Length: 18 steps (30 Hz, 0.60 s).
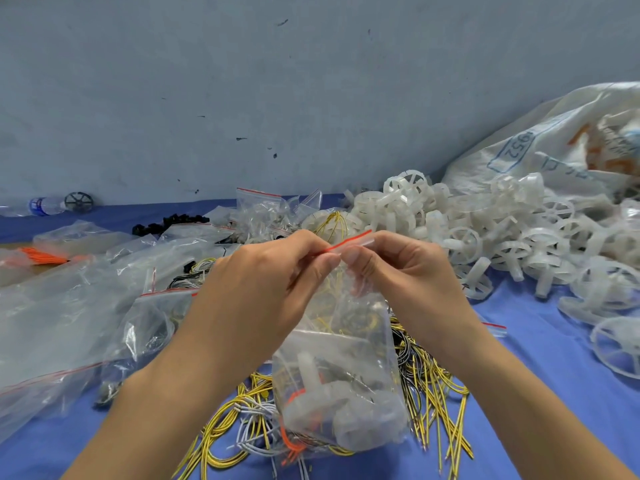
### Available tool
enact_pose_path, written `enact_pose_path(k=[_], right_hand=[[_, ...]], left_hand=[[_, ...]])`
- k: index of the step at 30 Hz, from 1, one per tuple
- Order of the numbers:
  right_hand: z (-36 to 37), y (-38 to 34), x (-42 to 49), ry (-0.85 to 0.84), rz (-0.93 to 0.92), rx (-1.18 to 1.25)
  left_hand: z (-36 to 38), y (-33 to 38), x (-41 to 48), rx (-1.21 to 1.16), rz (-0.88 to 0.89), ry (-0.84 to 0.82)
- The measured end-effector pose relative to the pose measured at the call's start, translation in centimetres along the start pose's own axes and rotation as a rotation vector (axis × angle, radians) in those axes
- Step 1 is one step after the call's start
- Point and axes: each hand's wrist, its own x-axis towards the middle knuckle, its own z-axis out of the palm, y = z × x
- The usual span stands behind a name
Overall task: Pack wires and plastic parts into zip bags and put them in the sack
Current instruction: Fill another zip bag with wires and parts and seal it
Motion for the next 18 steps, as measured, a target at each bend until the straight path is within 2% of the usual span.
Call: enact_pose_path(k=[10,18], right_hand=[[0.5,0.0,0.0,0.041,-0.029,-0.030],[-0.8,0.5,0.4,0.129,0.040,-0.002]], left_hand=[[-0.1,0.2,-0.1,0.054,-0.056,-0.080],[-1.1,-2.3,0.0,-0.048,-0.147,-0.183]])
